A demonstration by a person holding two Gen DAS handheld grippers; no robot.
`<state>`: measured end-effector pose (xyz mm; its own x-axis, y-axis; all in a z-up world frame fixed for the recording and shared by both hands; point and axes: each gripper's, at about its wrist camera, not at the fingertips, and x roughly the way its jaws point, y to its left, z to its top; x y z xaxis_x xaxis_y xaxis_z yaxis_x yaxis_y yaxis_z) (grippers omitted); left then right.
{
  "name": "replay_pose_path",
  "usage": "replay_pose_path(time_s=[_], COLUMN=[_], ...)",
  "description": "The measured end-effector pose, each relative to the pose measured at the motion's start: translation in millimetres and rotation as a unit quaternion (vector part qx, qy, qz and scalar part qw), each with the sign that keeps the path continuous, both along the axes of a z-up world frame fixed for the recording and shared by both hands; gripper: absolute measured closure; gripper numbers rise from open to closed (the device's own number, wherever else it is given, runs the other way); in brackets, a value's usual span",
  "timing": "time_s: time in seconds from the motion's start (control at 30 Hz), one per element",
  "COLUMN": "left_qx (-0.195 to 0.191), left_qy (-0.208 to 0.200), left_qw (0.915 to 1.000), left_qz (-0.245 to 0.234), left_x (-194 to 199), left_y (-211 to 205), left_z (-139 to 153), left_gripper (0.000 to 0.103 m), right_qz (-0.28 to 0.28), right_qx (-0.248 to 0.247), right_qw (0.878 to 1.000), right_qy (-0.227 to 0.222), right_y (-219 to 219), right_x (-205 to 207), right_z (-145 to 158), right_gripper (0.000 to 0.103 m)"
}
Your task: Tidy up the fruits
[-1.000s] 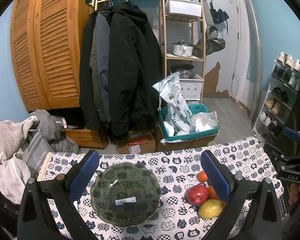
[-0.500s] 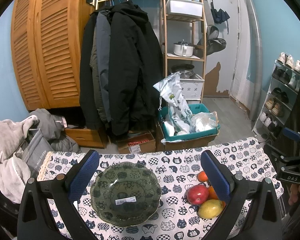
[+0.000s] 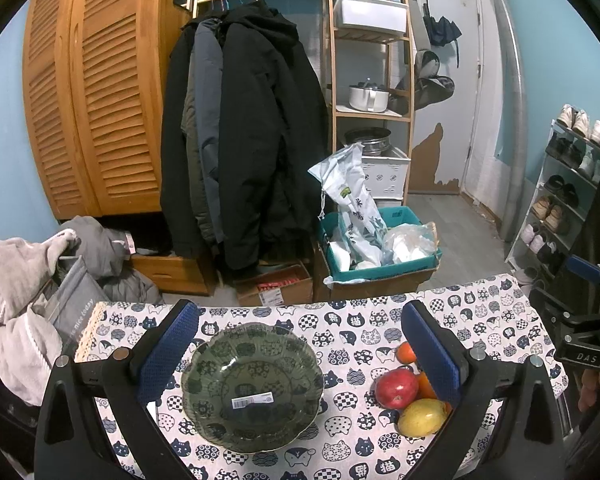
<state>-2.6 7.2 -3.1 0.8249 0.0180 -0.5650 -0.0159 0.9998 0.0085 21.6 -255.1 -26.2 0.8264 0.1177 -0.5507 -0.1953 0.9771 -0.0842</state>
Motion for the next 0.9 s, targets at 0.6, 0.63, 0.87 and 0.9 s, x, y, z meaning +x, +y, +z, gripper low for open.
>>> replay_pose_path(time_s=[0.6,0.63,0.87,0.9], left_qx=[0.005,0.005,0.005,0.005], left_qy=[0.0,0.0,0.0,0.0], left_qw=[0.9999,0.9999,0.9999,0.9999], left_qz=[0.012,0.012,0.011,0.011], left_x=[1.1,0.9,1.8,1.7], left_y=[5.9,6.2,4.8,4.6], left_z=[-1.3,-1.5,-0.4,-0.5], left_gripper=[0.001,0.001,0.001,0.001], right_qz=[-0.001,-0.001,-0.001,-0.001], right_qx=[-0.001,-0.001,-0.002,-0.002], right_qw=[1.0,1.0,1.0,1.0], right_qy=[0.0,0.0,0.0,0.0], right_y=[0.7,0.9,-0.4,-0.6], right_x=[-0.9,-0.9,-0.7,-0.6], right_z=[-2.8,-3.2,-2.0,-1.8], right_gripper=[0.002,0.002,0.002,0.002])
